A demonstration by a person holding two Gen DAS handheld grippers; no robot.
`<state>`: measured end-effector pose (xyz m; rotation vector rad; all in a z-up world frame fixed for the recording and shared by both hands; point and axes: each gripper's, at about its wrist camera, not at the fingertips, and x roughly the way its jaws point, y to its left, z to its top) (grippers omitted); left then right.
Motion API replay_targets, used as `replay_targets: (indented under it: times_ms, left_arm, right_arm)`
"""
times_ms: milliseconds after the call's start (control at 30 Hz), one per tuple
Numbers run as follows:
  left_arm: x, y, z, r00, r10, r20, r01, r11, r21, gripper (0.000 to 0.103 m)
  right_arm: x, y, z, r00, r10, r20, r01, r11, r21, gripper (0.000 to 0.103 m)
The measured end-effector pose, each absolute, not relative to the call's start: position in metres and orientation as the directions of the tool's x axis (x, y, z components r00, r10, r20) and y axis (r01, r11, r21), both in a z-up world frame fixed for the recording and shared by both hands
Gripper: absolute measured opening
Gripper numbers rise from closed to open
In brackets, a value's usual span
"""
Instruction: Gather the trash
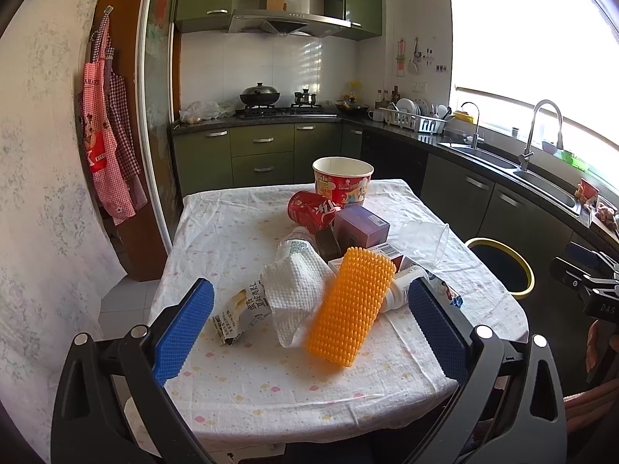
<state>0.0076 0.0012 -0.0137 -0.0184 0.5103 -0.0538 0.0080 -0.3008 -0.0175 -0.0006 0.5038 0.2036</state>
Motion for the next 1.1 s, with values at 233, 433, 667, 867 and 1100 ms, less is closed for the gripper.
replay_targets:
  times_ms: [233, 433, 667, 867, 1100]
  left_arm:
    - [0.008, 0.0, -0.016, 0.871, -0.055, -0.488, 0.048, 0.998, -0.028, 0.099]
    - [0.012, -0.001, -0.023, 0.864, -0.06, -0.501, 0.052, 0.998, -0.029, 0.099]
    - [0.035, 0.001, -0.024, 0.855, -0.073, -0.513, 0.073, 0.997, -0.02, 0.099]
    - [0.085, 0.025, -0.018, 0.857, -0.059, -0.512, 0.032, 0.998, -0.062, 0.099]
    - [0.131, 0.04, -0.019, 0.865, -0.075, -0.496, 0.027, 0.994, -0.104, 0.099]
  right_arm:
    - [0.008, -0.3, -0.019, 0.855, 0.193, -0.481, -0.193, 0.98, 0.05, 0.097]
    - [0.011, -0.301, -0.025, 0.85, 0.195, -0.489, -0.194, 0.98, 0.053, 0.097]
    - [0.035, -0.294, -0.019, 0.824, 0.218, -0.524, -0.232, 0.972, 0.039, 0.097]
    - [0.121, -0.279, 0.014, 0.727, 0.328, -0.603, -0.343, 0.935, 0.094, 0.097]
    - [0.274, -0.239, 0.039, 0.603, 0.258, -0.755, -0.353, 0.935, 0.037, 0.094]
